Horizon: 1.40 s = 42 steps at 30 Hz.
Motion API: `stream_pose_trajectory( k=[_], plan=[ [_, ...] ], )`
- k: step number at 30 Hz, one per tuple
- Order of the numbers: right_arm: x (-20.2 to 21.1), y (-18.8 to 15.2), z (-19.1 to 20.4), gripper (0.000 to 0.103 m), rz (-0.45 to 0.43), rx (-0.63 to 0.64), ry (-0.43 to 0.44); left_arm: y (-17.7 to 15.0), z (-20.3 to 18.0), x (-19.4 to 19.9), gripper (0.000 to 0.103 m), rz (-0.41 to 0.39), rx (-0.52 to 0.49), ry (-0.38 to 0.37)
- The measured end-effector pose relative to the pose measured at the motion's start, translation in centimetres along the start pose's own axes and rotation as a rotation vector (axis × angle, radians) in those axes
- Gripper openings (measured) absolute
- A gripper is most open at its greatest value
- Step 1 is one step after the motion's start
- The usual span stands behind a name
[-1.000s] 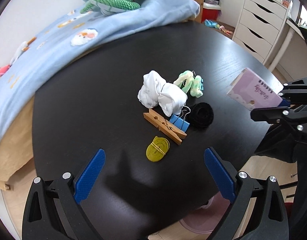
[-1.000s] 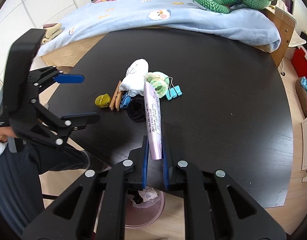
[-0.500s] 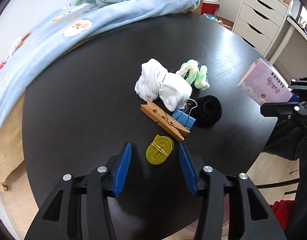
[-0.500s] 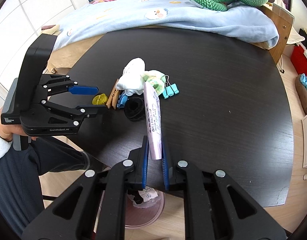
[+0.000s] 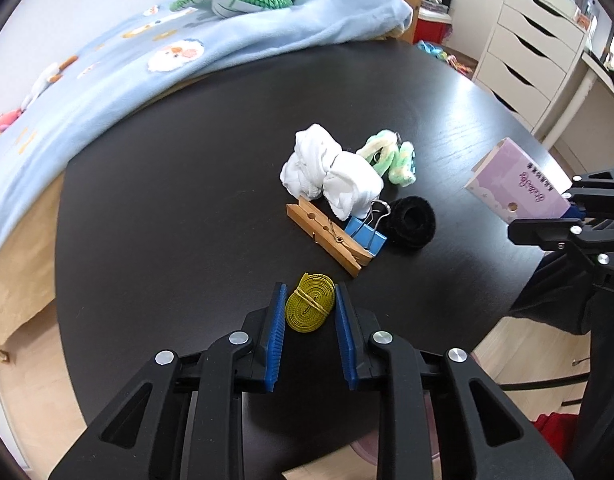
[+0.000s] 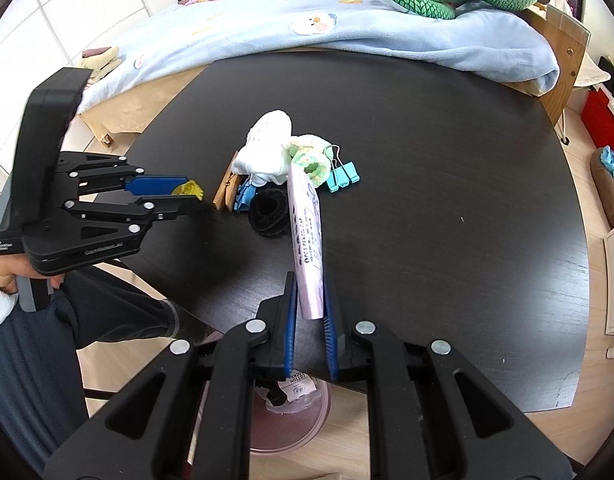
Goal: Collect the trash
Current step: 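Grasp the yellow tape roll with the left tool while the right holds the package, then drop the pink-purple package into the wastebasket by opening the right tool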
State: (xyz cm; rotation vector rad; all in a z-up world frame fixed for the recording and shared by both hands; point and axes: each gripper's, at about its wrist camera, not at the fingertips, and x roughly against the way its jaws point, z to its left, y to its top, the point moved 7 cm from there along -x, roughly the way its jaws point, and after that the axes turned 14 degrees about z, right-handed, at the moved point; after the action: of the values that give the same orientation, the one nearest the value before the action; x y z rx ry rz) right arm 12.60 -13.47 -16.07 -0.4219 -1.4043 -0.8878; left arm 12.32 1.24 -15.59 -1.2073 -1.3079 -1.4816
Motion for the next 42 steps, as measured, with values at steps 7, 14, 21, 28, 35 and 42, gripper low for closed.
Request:
stream_pose_trajectory(
  k=[7, 14, 21, 28, 35, 42],
  plan=[
    [1.2, -0.3, 0.6, 0.012, -0.007, 0.015, 0.003, -0.9, -0.4, 2.9, 0.024, -0.044, 0.057, 0.002],
    [3.2, -1.2, 1.8, 0.012, -0.017, 0.032, -0.003, -2.7, -1.3, 6.0, 0.024, -0.094, 0.1, -0.004],
    [6.0, -2.7, 3.8, 0.012, -0.048, 0.071, -0.012, -4.4, -3.3, 8.0, 0.024, -0.13, 0.092, -0.016],
    [8.6, -4.5, 5.5, 0.012, -0.077, 0.105, -0.005, -6.5, -5.0, 10.1, 0.024, -0.162, 0.086, -0.034],
    [9.7, -7.2, 6.9, 0.012, -0.068, 0.137, 0.008, -8.7, -5.9, 11.1, 0.024, -0.174, 0.083, -0.032],
    [9.4, -9.1, 8.3, 0.012, -0.039, 0.152, 0.033, -10.8, -6.4, 11.5, 0.024, -0.17, 0.097, -0.04]
  ],
)
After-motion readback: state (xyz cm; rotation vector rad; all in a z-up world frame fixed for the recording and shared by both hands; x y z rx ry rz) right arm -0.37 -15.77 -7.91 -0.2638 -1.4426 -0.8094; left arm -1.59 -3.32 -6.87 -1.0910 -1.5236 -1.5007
